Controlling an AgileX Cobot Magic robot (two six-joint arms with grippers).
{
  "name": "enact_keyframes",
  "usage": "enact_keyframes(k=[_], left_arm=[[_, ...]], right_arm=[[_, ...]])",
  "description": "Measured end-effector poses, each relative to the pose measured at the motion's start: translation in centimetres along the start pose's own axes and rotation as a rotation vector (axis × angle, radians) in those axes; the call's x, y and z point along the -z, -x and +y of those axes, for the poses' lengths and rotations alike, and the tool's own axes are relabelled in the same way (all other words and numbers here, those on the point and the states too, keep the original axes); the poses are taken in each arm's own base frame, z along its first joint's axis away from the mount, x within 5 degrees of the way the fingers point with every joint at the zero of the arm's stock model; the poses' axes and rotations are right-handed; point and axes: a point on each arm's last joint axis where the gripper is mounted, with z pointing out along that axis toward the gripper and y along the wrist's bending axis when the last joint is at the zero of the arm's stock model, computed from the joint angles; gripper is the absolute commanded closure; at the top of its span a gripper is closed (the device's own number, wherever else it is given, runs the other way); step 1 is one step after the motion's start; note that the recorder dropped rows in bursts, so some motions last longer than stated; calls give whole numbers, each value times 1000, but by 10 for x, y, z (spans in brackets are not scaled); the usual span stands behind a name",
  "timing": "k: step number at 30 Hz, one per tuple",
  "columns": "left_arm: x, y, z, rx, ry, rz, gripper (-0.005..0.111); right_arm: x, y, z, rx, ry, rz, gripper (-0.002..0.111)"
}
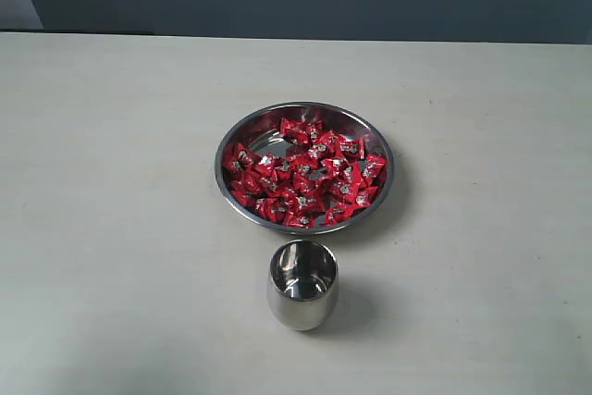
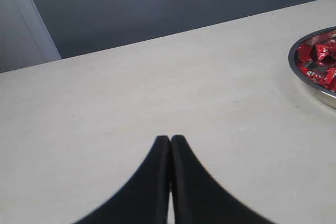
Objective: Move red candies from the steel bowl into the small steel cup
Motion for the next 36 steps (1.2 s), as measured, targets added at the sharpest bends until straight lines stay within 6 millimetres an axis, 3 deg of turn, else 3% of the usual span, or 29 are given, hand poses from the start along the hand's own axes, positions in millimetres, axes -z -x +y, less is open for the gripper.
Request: enact_keyframes(k=[6,13,18,25,31,36], left_arm=[[0,0,0,0,0,0,106],[0,0,0,0,0,0,106],[0,0,0,0,0,0,106],[0,0,0,0,0,0,106],[0,0,0,0,0,0,106],[0,0,0,0,0,0,106]], right_arm=[[0,3,0,0,3,-42,108],[14,49,3,7,39,-572,108],[30,67,5,11,56,-845,108],[33,70,4,-133,112,-883,108],[29,66,-3,-587,222,-808,108],[23,60,-3,-622,208,-720,108]])
